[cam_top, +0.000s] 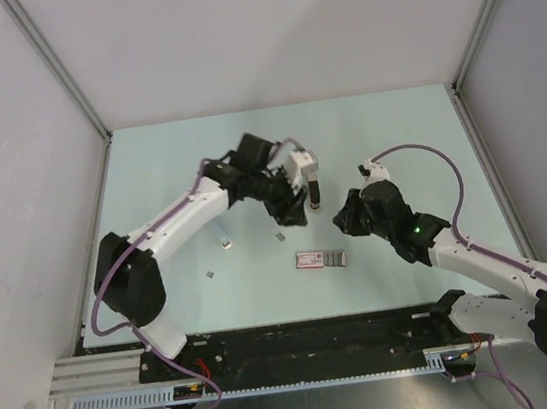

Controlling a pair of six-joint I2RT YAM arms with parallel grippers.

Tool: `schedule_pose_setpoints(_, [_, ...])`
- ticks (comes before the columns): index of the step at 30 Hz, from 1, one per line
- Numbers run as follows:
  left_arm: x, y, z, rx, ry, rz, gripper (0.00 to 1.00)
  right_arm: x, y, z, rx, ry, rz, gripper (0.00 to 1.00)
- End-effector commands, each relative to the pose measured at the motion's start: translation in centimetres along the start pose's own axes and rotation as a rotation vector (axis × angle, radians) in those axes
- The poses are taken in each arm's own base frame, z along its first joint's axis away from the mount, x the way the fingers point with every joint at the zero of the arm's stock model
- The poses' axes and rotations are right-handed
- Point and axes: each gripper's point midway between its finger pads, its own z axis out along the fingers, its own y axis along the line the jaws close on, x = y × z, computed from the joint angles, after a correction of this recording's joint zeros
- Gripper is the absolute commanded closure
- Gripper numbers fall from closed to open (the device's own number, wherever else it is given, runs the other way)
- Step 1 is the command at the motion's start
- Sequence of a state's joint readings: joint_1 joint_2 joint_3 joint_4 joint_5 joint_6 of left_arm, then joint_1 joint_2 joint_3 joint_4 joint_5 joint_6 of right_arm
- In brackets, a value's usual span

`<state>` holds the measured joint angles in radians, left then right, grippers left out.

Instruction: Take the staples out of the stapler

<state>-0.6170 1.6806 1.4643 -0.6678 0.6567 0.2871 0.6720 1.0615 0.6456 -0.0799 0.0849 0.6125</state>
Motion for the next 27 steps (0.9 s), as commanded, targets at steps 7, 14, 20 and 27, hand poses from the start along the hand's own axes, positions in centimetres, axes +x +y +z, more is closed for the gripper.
schedule_pose_setpoints(7, [4.9, 2.2, 5.2, -0.152, 0.124, 0.203, 0.42, 5.3, -4.4, -1.9, 0.322, 0.142, 0.044, 1.0])
schedule_pose_setpoints(14, [5.1, 4.1, 6.6, -0.24, 0.089, 0.205, 0.45, 5.9, -2.7, -1.2, 0.311, 0.097, 0.076, 1.0])
schedule_pose_setpoints(20, [5.4, 4.9, 8.3, -0.275, 0.086, 0.224, 0.47, 6.3, -4.6, -1.4, 0.41, 0.081, 0.108, 1.0])
schedule_pose_setpoints(27, [7.2, 3.9, 10.4, -0.267, 0.131, 0.256, 0.48, 8.0, -7.5, -1.4, 0.524, 0.159, 0.074, 1.0])
